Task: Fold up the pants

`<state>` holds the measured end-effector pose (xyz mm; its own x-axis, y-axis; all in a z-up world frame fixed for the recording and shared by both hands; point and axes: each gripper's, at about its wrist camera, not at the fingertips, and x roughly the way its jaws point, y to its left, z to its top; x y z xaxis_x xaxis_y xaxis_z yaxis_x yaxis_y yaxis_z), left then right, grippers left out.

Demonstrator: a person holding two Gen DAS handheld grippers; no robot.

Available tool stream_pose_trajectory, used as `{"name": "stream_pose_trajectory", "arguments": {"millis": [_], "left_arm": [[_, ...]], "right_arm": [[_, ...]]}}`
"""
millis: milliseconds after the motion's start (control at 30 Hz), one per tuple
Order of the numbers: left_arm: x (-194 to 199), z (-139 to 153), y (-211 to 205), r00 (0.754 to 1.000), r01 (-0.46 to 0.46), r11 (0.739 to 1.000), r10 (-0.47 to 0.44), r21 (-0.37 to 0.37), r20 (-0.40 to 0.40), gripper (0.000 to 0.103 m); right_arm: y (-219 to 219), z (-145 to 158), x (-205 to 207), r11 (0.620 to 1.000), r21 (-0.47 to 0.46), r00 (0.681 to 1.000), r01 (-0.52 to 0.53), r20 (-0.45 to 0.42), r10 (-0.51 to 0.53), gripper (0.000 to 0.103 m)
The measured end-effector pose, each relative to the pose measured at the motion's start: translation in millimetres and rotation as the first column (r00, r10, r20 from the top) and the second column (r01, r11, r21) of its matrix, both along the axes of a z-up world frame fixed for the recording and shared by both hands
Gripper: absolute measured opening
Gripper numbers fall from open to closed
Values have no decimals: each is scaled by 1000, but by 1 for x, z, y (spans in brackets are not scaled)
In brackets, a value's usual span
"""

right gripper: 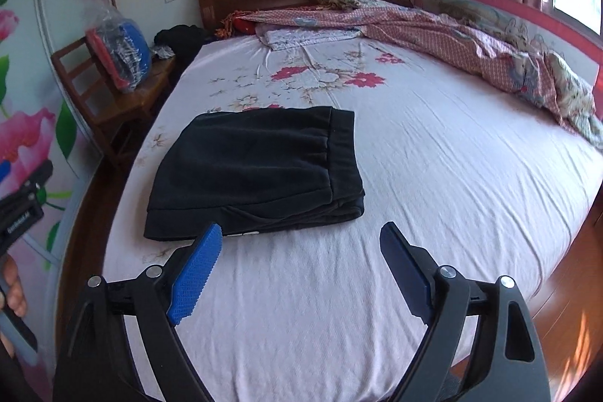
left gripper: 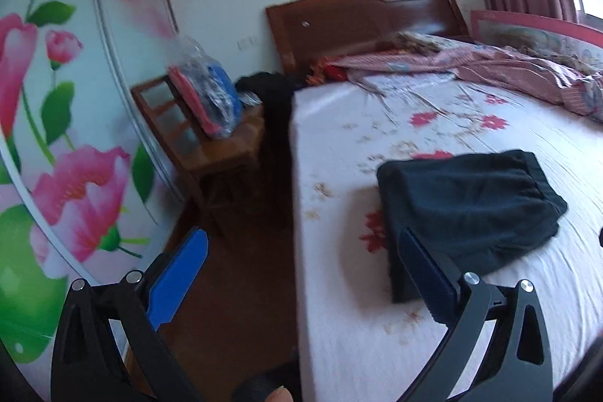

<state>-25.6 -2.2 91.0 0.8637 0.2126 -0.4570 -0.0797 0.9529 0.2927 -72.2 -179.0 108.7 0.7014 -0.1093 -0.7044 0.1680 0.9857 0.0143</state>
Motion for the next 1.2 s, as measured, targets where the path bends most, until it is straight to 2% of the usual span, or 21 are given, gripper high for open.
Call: {"name": "stream_pose_trajectory", "arguments": {"millis": [67,167,233,267,300,333,433,500,600,700,800,1000,1200], "left_arm": [[13,4,-7,1000,-17,1000,17,22,17,101],[31,-1,-11,997,-49,998,46,-46,-54,101],[29,-8,-11,991,-112,991,105,-80,-86,101],[24,-13,-9,990,-115,986,103,-122,-100,101],[20,-19,-7,988,-121,981,104,-150,-114,101],[15,-24,-6,987,-122,978,102,-167,-123,101],[-5,-36,-3,991,-102,976,82,-192,-109,101],[-14,-41,-2,994,-77,974,57,-213,-99,101],[-19,-49,0,995,-18,963,-8,-268,-96,101],[-17,-59,-1,988,-26,953,-21,-302,-154,101],[-18,-66,-4,981,-27,945,-38,-327,-193,101],[-24,-62,-11,979,-7,952,-56,-305,-196,101],[-23,-59,-13,972,20,950,-92,-311,-217,101]], "right_arm": [[7,6,13,1000,-20,999,7,35,-6,85],[14,15,31,999,-37,998,25,56,-23,85],[18,19,32,997,-39,996,63,73,-60,85],[20,20,30,997,-24,994,78,83,-76,85],[22,19,27,995,-14,992,96,87,-95,87],[23,15,23,992,-6,988,127,87,-126,94],[26,-5,2,982,62,978,179,95,-184,94],[29,-18,-11,974,46,969,221,100,-224,94],[29,-23,-18,975,47,970,217,101,-221,94],[23,-21,-19,970,124,971,211,89,-223,94],[24,-17,-22,971,132,972,200,97,-214,94],[38,-24,-20,986,50,986,160,44,-162,94],[53,-40,-15,994,11,994,107,-11,-107,94]]}}
